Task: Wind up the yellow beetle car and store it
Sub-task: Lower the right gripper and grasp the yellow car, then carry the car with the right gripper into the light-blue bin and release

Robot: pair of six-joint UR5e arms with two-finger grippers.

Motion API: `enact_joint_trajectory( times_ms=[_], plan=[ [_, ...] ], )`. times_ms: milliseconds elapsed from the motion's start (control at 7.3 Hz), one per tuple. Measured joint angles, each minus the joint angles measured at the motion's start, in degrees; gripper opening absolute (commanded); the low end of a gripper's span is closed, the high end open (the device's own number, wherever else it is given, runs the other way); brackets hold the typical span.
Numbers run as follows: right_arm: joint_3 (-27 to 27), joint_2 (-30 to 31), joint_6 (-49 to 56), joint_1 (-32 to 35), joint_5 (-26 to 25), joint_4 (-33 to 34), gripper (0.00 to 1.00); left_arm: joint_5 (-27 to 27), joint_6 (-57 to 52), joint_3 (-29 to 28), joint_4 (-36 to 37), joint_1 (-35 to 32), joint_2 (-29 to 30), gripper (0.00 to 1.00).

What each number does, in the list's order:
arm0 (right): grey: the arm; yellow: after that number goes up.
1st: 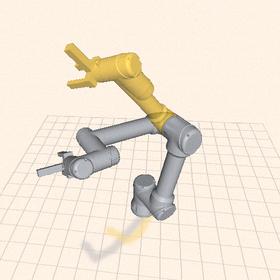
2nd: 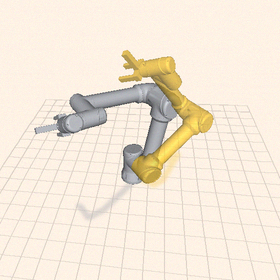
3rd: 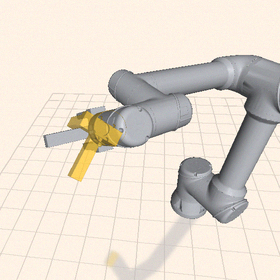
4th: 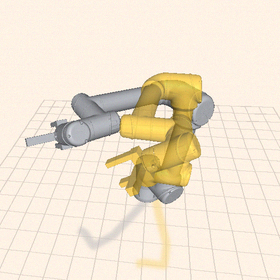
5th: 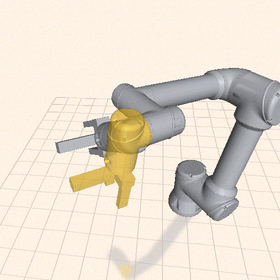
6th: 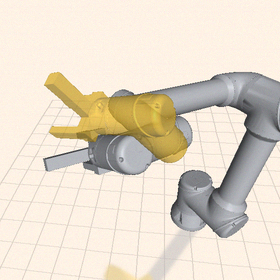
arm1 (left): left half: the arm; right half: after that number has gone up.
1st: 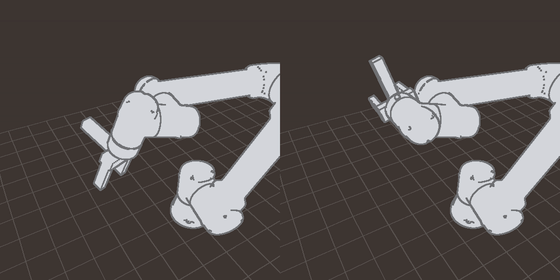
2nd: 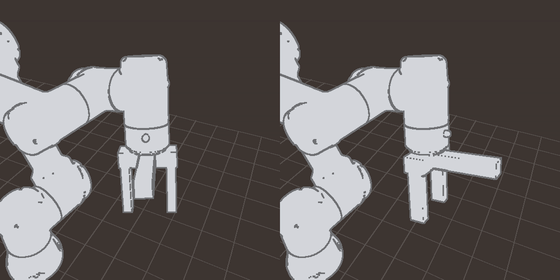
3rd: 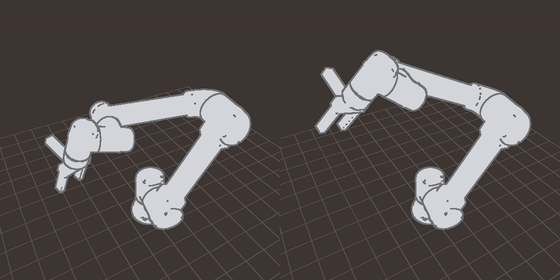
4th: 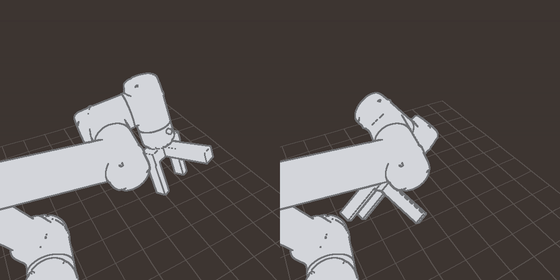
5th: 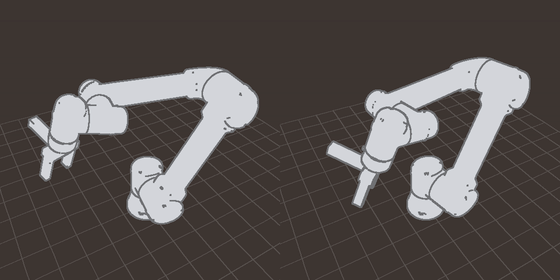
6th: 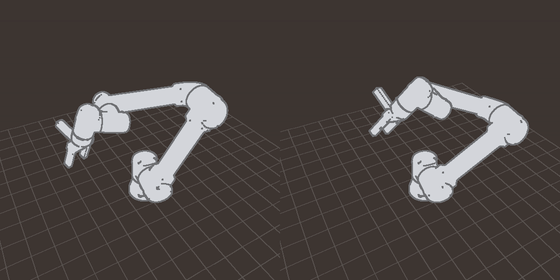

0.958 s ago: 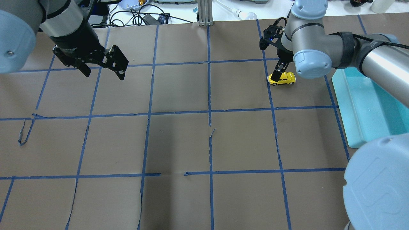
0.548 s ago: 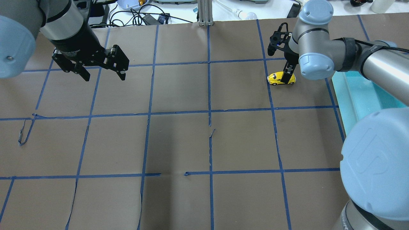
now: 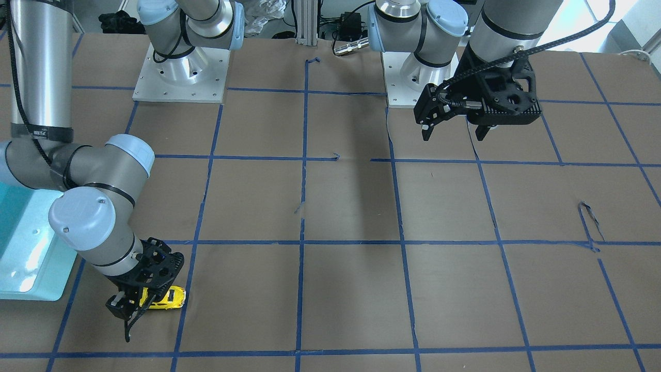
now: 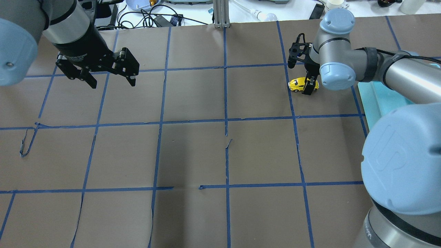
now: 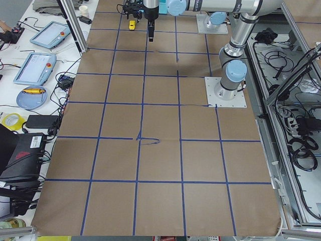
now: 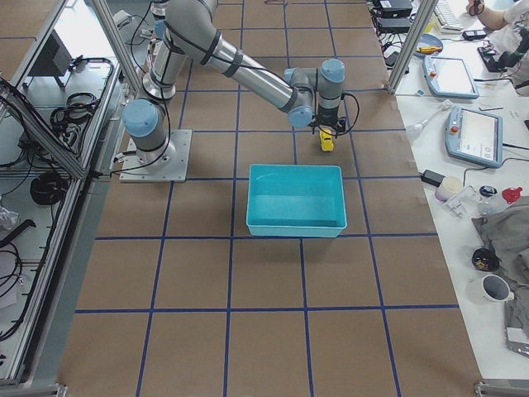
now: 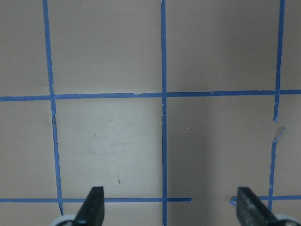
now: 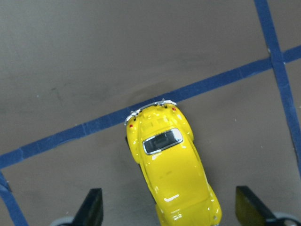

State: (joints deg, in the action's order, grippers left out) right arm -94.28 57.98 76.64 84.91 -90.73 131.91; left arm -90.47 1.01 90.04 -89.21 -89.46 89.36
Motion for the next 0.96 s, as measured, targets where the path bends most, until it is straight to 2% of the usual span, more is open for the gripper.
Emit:
enact_joint_trajectory(
  times_ms=[137,274,411,548,958],
  plan=[
    [0.0,-0.43,0.61,0.0,0.44,0.01,0.8,0.04,-0.39,0.03,0.02,0.04,-0.11,1.0],
    [0.08,-0.87,1.18,0.0,0.7,0.01,0.54,0.04,-0.42,0.04,0.06,0.06,-0.19,1.0],
    [0.17,-1.17,1.81,0.0,1.01,0.0,0.24,0.05,-0.24,0.04,0.08,0.1,-0.21,1.0],
    [0.2,-1.31,2.13,0.0,1.41,-0.03,0.0,0.11,-0.25,0.05,0.08,0.16,-0.23,1.0],
    [0.67,-1.15,2.32,0.0,1.05,-0.4,0.0,0.29,-0.66,0.04,0.09,0.52,-0.24,1.0]
  ],
)
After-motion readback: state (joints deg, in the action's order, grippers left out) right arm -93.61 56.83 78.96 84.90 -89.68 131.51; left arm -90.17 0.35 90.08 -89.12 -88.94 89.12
